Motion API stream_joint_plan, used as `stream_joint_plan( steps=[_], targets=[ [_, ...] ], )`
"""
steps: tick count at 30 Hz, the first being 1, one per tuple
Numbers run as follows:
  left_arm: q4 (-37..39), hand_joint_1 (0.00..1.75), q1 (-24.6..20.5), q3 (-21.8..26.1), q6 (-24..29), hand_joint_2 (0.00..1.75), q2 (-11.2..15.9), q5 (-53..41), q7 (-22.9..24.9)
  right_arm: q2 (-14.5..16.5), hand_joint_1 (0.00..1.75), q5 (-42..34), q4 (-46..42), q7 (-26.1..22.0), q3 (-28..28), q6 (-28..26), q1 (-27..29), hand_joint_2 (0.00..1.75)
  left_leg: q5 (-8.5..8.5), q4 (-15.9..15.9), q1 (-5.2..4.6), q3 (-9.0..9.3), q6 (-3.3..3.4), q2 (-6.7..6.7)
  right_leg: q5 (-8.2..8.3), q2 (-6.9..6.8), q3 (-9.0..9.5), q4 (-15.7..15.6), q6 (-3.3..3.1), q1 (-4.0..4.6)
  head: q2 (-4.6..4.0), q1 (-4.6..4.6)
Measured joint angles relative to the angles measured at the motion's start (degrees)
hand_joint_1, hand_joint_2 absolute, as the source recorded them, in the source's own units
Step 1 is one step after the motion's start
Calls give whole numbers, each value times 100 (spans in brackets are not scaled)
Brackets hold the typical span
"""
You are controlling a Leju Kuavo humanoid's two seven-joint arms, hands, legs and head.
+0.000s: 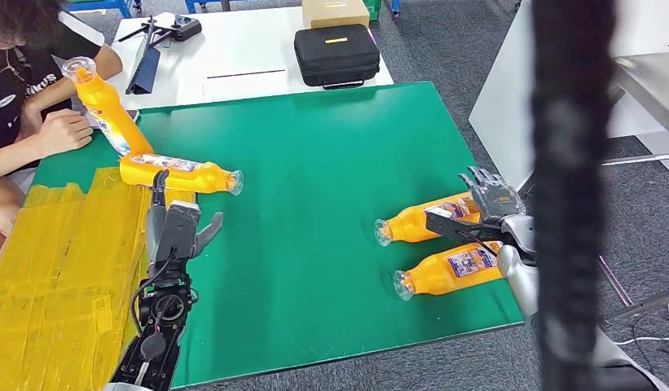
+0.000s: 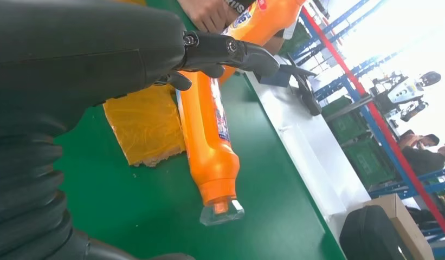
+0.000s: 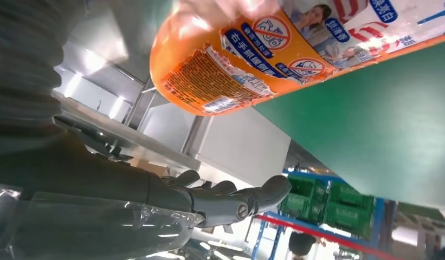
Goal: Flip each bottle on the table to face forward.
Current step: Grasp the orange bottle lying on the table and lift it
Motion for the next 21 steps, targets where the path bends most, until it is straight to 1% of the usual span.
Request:
stream_joint_plan(
  steps=[2, 5, 8, 16, 21],
  targets=[
    [3, 0, -3, -6, 65, 175, -7, -40, -5, 70, 0, -2, 117, -17, 0, -170, -36, 175, 0, 0, 0, 0, 0, 0, 0, 0, 0, 0, 0, 0, 0, -1],
    [3, 0, -5, -13, 93, 175, -16, -64, -9, 162, 3, -13, 270, -25, 0, -276, -72, 175, 0, 0, 0, 0, 0, 0, 0, 0, 0, 0, 0, 0, 0, 0],
    [3, 0, -5, -17, 82, 175, -16, -64, -11, 226, 7, -34, 417, -35, -1, -284, -95, 175, 0, 0, 0, 0, 0, -1, 0, 0, 0, 0, 0, 0, 0, 0],
    [3, 0, -9, -96, 52, 175, -24, -46, -16, 326, 7, -81, 759, -61, -6, -284, -145, 175, 0, 0, -1, 0, 0, -1, 0, 0, 0, 0, 0, -1, 0, 0],
    [3, 0, -10, -98, 49, 175, -27, -46, -16, 341, 14, -83, 797, -62, -7, -284, -149, 175, 0, 0, -1, 0, 0, -1, 0, 0, 0, 0, 0, -1, 0, 1]
  ],
)
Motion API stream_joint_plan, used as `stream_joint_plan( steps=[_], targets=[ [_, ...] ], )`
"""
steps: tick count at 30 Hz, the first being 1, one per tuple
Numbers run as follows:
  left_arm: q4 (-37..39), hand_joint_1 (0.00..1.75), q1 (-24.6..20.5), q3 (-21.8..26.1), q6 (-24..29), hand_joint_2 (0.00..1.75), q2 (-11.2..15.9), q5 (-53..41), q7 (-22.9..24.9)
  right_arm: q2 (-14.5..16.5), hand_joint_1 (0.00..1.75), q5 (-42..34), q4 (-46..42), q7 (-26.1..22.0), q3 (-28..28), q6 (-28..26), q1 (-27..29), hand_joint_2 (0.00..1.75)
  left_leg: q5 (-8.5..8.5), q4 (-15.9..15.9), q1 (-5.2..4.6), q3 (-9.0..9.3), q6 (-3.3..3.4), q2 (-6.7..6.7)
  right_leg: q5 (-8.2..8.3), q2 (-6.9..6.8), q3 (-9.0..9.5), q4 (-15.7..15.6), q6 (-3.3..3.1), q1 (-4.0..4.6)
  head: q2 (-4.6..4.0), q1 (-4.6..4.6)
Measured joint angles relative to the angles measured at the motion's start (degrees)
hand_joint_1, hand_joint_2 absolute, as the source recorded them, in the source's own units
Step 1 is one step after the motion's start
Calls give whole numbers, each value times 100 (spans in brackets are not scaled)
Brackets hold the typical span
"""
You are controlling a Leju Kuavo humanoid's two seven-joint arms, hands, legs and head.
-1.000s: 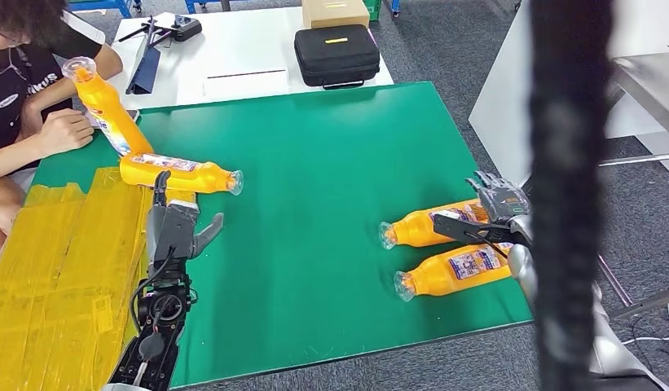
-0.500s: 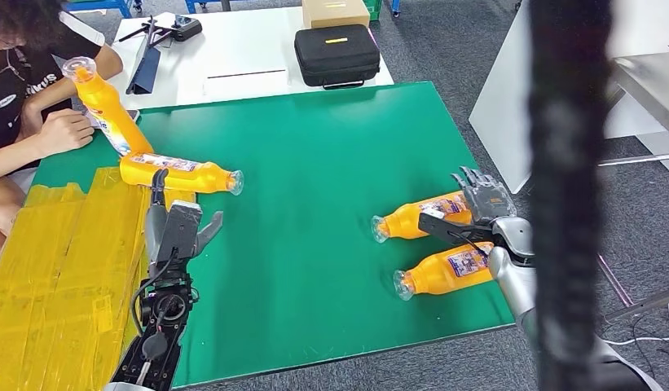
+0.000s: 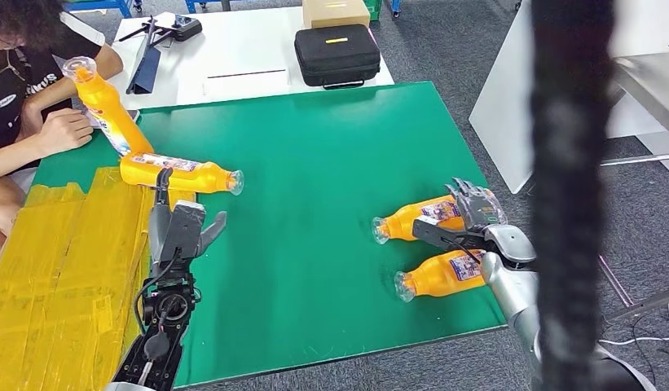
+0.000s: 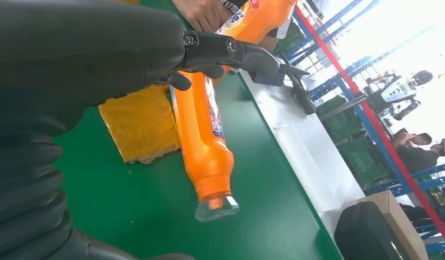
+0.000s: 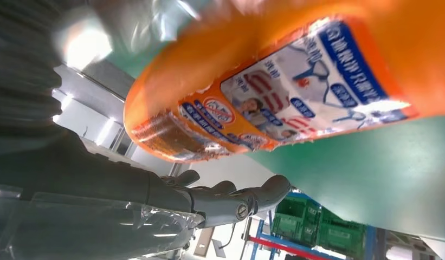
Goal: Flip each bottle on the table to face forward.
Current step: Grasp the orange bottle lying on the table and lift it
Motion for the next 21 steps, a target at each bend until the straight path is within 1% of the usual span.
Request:
stream_joint_plan(
  steps=[1, 2, 4, 5, 6, 8, 9, 21],
  targets=[
    [0, 0, 0, 0, 0, 175, -1, 0, 0, 3, 29, 0, 10, 0, -1, 0, -2, 175, 0, 0, 0, 0, 0, 0, 0, 0, 0, 0, 0, 0, 0, 0],
    [0, 0, -3, -1, -20, 175, -2, 5, -2, 9, 56, -8, 39, -3, -4, 1, -8, 175, 0, 0, 0, 0, 0, 0, 0, 0, 0, 0, 0, 0, 0, 0],
    [0, 0, -18, -3, -73, 175, -12, 30, -8, 28, 117, -39, 125, -25, -21, 4, -39, 175, 0, 0, 0, 0, 0, 1, 0, 0, 0, 0, 0, 0, 0, 0],
    [0, 0, -26, -5, -100, 175, -18, 44, -10, 37, 138, -58, 171, -39, -31, 14, -61, 175, 0, 0, 0, 1, 0, 1, 0, 0, 0, 0, 0, 0, 0, 0],
    [0, 0, -32, -5, -109, 175, -22, 54, -11, 44, 151, -72, 209, -50, -39, 29, -87, 175, 0, 0, 0, 1, 0, 1, 0, 1, 0, 0, 0, 0, 0, -1],
    [0, 0, -36, -6, -117, 175, -24, 66, -11, 58, 169, -96, 303, -57, -46, 81, -156, 175, 1, 0, 0, 1, 0, 1, 0, 0, 0, 0, 0, 0, 0, 0],
    [0, 0, -36, -6, -121, 175, -24, 73, -11, 64, 174, -104, 353, -53, -48, 102, -199, 175, 1, 0, 0, 2, 0, 1, 0, 0, 0, 0, 0, 0, 0, 0],
    [0, 0, -17, -8, -184, 175, -24, 230, -62, 136, 175, -103, 868, 156, -63, 63, -566, 175, 1, 0, 0, 9, 1, 0, 0, -1, 10, 0, 0, 0, 0, 1]
  ],
)
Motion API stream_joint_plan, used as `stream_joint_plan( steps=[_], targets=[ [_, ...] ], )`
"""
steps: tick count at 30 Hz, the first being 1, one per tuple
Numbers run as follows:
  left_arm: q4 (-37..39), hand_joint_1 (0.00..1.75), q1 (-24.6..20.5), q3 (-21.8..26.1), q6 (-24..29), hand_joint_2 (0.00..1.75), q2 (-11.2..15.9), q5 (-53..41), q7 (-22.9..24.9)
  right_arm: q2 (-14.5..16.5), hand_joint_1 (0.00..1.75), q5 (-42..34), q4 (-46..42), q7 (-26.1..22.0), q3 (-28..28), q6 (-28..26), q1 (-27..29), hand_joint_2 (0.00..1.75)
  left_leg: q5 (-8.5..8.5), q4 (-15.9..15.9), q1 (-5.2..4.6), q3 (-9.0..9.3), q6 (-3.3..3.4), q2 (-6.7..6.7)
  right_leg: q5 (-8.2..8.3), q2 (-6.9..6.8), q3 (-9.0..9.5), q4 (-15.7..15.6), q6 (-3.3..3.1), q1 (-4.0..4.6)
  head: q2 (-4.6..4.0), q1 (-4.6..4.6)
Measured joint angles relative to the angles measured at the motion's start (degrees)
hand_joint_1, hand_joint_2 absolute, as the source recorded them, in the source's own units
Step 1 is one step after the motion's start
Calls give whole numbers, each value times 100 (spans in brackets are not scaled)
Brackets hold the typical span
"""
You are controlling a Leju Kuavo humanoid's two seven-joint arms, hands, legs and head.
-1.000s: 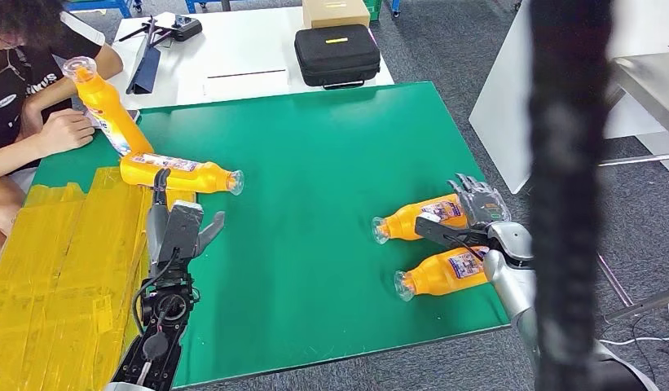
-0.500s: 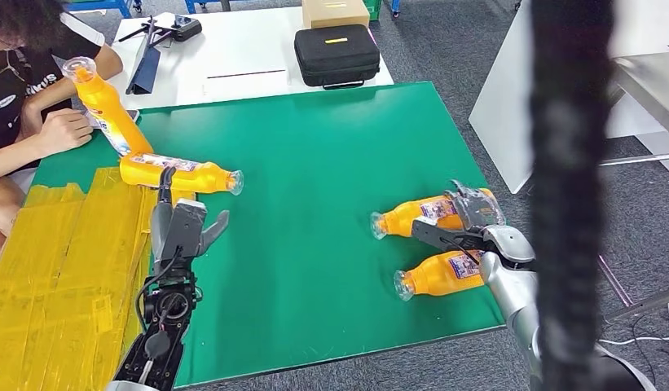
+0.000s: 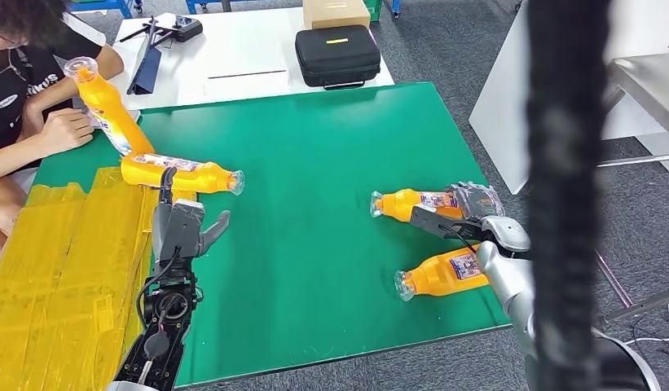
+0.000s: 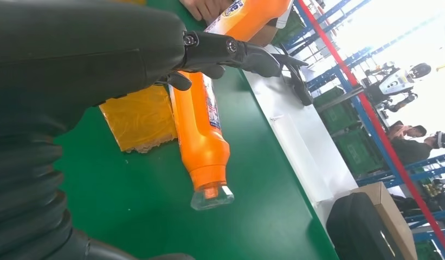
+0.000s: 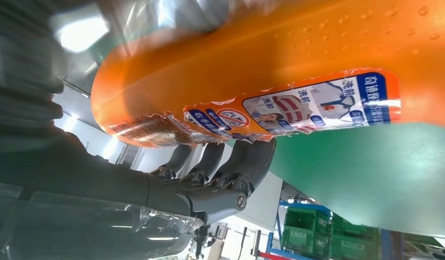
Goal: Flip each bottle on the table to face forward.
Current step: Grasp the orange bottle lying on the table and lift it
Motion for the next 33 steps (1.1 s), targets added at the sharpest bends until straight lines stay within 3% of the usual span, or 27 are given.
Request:
stream_joint_plan(
  steps=[20, 21, 22, 24, 25, 26, 33],
  targets=[
    [0, 0, 93, -10, -26, 175, 0, 48, -32, 58, 171, 213, 251, 233, 4, -78, -95, 175, 1, 0, 0, 29, 3, -2, -1, -2, 30, -2, 1, 0, 0, 0],
    [0, 0, 95, -10, -26, 175, 0, 48, -32, 58, 159, 213, 254, 233, 4, -78, -95, 175, 1, 0, 0, 30, 3, -2, -1, -2, 31, -2, 2, 0, 0, 0],
    [0, 0, 97, -10, -26, 175, 0, 48, -32, 58, 124, 213, 257, 234, 4, -79, -96, 175, 1, 0, 0, 31, 3, -2, -1, -2, 32, -2, 2, 0, 0, 0],
    [0, 0, 101, -10, -25, 175, 0, 48, -32, 60, 39, 215, 264, 236, 4, -79, -98, 175, 1, 0, 0, 34, 3, -2, -1, -2, 34, -2, 2, 0, 0, 1],
    [0, 0, 103, -10, -24, 175, 0, 48, -32, 61, 8, 220, 269, 240, 4, -78, -98, 175, 1, 0, 0, 35, 3, -2, -1, -2, 35, -2, 2, 0, 0, -1],
    [0, 0, 106, -10, -24, 175, 0, 48, -32, 62, 0, 230, 278, 245, 4, -74, -93, 175, 1, 0, 0, 36, 3, -1, -1, -2, 36, -2, 2, 0, 0, 0],
    [0, 0, 115, -13, -21, 175, 0, 62, -32, 81, 0, 283, 387, 334, 7, 17, -9, 175, 1, 0, -1, 35, 3, 0, -1, -1, 35, -2, 3, 0, 0, 0]
  ],
)
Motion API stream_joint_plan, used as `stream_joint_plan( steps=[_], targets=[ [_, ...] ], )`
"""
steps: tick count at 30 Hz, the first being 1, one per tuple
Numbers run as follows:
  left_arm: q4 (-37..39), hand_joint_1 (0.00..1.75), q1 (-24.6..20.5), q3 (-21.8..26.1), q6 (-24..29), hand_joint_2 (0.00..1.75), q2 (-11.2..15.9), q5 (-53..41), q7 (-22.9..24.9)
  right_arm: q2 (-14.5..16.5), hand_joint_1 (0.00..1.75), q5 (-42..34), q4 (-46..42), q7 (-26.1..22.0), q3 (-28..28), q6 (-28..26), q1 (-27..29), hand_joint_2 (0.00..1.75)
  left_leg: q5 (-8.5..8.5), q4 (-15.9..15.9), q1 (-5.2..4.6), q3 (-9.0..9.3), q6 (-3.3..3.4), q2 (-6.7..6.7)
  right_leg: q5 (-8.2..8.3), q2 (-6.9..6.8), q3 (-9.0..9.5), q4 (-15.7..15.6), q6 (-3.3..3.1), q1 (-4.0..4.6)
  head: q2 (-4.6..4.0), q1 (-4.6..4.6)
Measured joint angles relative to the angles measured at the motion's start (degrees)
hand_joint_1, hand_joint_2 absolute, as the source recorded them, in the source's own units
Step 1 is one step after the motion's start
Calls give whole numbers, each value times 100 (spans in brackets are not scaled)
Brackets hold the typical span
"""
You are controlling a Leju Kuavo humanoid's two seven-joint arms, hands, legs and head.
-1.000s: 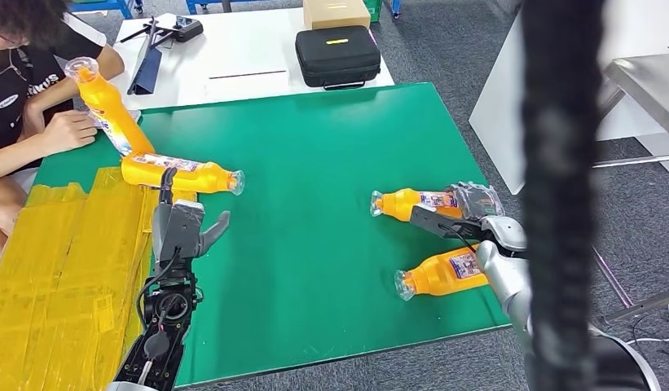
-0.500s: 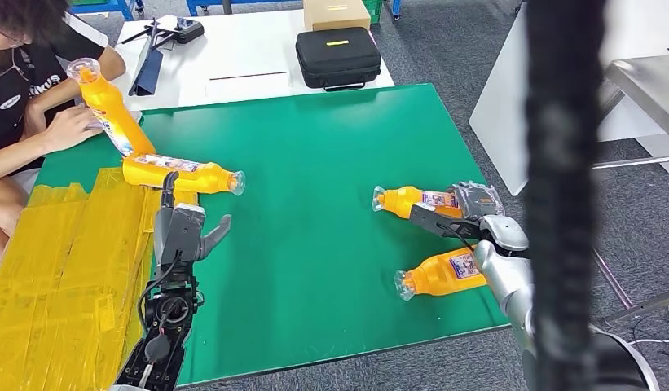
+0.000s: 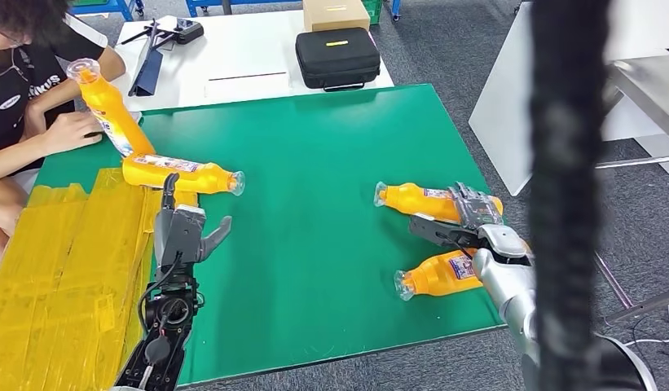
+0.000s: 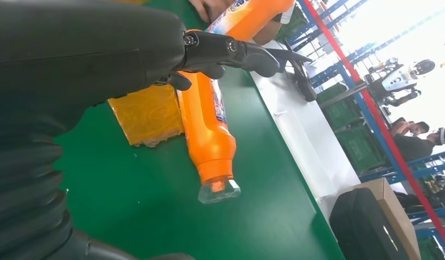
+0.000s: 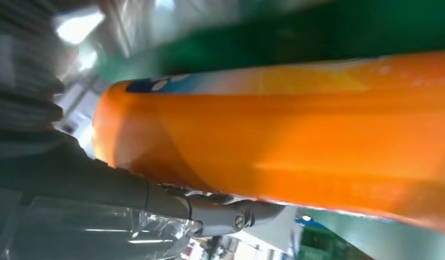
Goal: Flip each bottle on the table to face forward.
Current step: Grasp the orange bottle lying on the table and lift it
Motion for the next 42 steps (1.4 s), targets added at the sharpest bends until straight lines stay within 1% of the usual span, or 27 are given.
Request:
stream_joint_plan(
  steps=[15, 16, 19, 20, 28, 42],
  targets=[
    [8, 0, -3, -18, 33, 175, -9, 42, -7, 16, 1, 13, 163, 110, -2, 145, -70, 175, -1, 0, 1, 6, -1, 3, 0, 2, 2, 0, 0, 2, 0, 2],
    [11, 0, -3, -20, 33, 175, -9, 42, -7, 18, 24, 13, 172, 111, -2, 146, -75, 175, -1, 0, 1, 7, -1, 3, 0, 2, 3, 0, 0, 1, 0, 2],
    [15, 0, -3, -21, 33, 175, -9, 42, -7, 23, 149, 21, 190, 112, -2, 202, -86, 175, -1, 0, 1, 7, -1, 3, 0, 2, 5, 0, 0, 1, 0, 2],
    [15, 0, -3, -21, 33, 175, -10, 42, -7, 25, 169, 34, 195, 111, -2, 232, -88, 175, -2, 0, 1, 8, 0, 4, 0, 2, 5, 0, 0, 1, 0, 0],
    [15, 0, -4, -21, 33, 175, -11, 57, 0, 53, 175, 80, 239, 125, 0, 272, -118, 175, 0, 0, 1, 11, 1, 4, 1, 2, 8, -1, 1, 2, 0, 0],
    [15, 0, 2, -21, 39, 175, -11, 71, -2, 85, 175, 181, 313, 210, -1, 272, -188, 175, -1, -1, 1, 12, 0, 5, 1, 2, 8, -1, 1, 2, 0, 2]
  ],
)
